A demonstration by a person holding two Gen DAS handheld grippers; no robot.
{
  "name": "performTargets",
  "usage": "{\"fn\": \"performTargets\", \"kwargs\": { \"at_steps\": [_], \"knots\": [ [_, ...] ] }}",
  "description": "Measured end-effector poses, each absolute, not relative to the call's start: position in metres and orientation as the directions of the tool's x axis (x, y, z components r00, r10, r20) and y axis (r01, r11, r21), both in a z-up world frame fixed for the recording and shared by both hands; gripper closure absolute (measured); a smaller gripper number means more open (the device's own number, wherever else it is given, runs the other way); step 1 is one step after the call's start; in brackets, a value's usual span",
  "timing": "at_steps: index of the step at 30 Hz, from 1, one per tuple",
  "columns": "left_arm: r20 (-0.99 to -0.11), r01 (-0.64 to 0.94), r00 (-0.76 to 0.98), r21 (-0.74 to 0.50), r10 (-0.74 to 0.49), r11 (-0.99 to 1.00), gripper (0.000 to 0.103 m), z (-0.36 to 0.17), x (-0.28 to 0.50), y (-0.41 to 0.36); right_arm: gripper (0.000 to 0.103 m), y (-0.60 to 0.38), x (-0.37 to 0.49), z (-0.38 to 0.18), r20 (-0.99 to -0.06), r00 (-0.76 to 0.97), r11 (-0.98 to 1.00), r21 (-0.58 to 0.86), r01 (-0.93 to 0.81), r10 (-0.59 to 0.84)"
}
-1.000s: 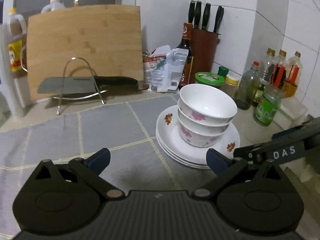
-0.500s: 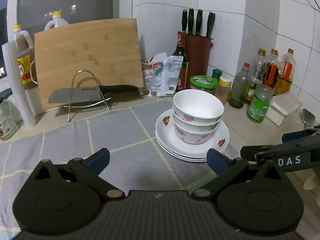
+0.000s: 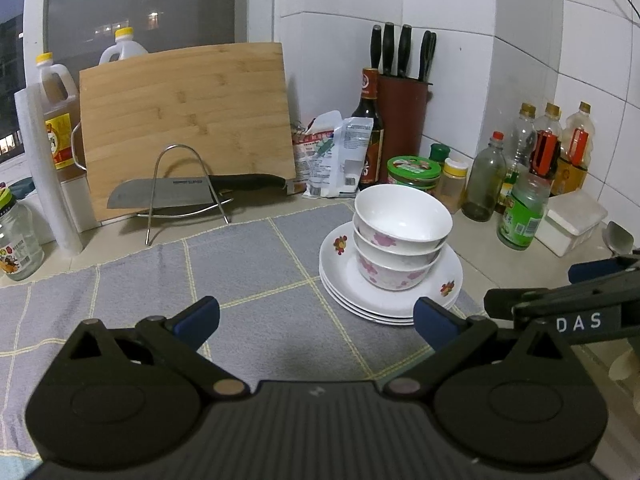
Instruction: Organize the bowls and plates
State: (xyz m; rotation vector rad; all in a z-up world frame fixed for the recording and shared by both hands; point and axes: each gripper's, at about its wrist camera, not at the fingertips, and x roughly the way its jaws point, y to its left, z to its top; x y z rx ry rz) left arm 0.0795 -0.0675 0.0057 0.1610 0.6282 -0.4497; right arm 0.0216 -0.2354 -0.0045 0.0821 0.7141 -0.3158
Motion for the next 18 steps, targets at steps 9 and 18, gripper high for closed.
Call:
{"fn": "performTargets", "kwargs": {
  "at_steps": [9, 18],
  "knots": [
    [-0.601, 0.454, 0.713, 0.004, -0.361, 0.891, 0.001, 0.0068, 0.0808, -0.0665, 0.0, -0.2346, 0.0204, -0.0017, -0.649, 0.712, 0.947, -0.04, 0.319, -0.268],
    [-0.6, 0.455, 0.714, 0.005, -0.361, 0.891, 0.001, 0.0087, 0.0816, -0.0668, 0.0, -0.2352, 0.0204, 0.0019, -0.642, 0.716, 0.946, -0.042, 0.322, -0.273]
  ]
}}
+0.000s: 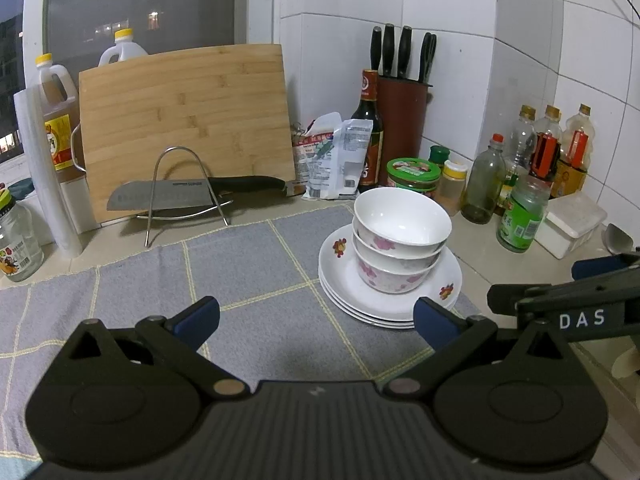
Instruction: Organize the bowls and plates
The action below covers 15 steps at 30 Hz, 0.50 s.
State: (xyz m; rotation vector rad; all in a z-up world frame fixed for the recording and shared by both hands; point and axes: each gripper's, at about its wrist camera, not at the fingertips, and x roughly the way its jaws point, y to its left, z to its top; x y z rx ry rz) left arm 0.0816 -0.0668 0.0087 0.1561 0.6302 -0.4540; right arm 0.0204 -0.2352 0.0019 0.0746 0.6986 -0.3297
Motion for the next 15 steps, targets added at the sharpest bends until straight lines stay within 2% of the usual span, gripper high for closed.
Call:
{"fn": "performTargets", "kwargs": {
  "at_steps": [15],
  "knots": [
    [-0.599, 0.456, 0.715, 0.008, -0.361, 0.89, 0.001, 0.0101, 0.0823, -0.0681, 0.0, -0.2359, 0.0199, 0.0039, -0.639, 0.715, 0.941, -0.046, 0.334, -0.285]
  ]
}}
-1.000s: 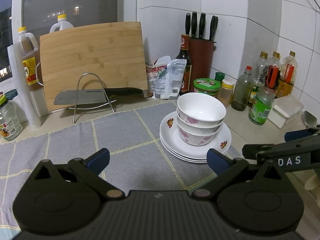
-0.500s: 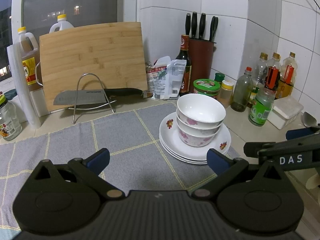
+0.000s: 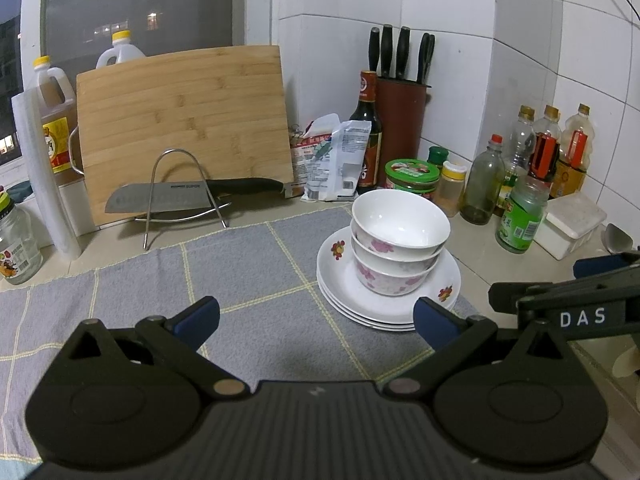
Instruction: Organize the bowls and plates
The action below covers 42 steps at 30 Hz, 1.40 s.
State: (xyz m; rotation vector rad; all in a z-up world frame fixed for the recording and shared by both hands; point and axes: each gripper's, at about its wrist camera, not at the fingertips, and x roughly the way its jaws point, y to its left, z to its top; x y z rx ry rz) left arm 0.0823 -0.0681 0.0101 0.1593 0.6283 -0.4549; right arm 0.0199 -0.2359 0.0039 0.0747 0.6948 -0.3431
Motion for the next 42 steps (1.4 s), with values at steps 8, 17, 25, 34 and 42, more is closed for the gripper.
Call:
{"fn": "performTargets", "kwargs": {
  "at_steps": [8, 17, 25, 34, 42],
  "knots": [
    [-0.6, 0.459, 0.712, 0.006, -0.364, 0.889, 0.001, 0.0108, 0.083, -0.0702, 0.0, -0.237, 0.0193, 0.0045, -0.638, 0.713, 0.939, -0.047, 0.341, -0.291],
    [-0.603, 0.459, 0.71, 0.005, -0.364, 0.888, 0.001, 0.0102, 0.0829, -0.0719, 0.0, -0.2357, 0.0191, 0.0046, -0.638, 0.71, 0.936, -0.054, 0.347, -0.3],
    [-0.602, 0.459, 0.711, 0.007, -0.363, 0.888, 0.001, 0.0103, 0.0829, -0.0724, 0.0, -0.2355, 0.0194, 0.0043, -0.637, 0.71, 0.936, -0.055, 0.346, -0.3],
    [-0.604, 0.468, 0.706, 0.007, -0.37, 0.884, 0.001, 0.0089, 0.0846, -0.0697, 0.0, -0.2356, 0.019, 0.0053, -0.639, 0.705, 0.933, -0.053, 0.357, -0.306],
    [-0.601, 0.474, 0.706, 0.009, -0.373, 0.881, 0.001, 0.0092, 0.0843, -0.068, 0.0, -0.2344, 0.0181, 0.0049, -0.638, 0.704, 0.93, -0.053, 0.364, -0.312]
  ]
}}
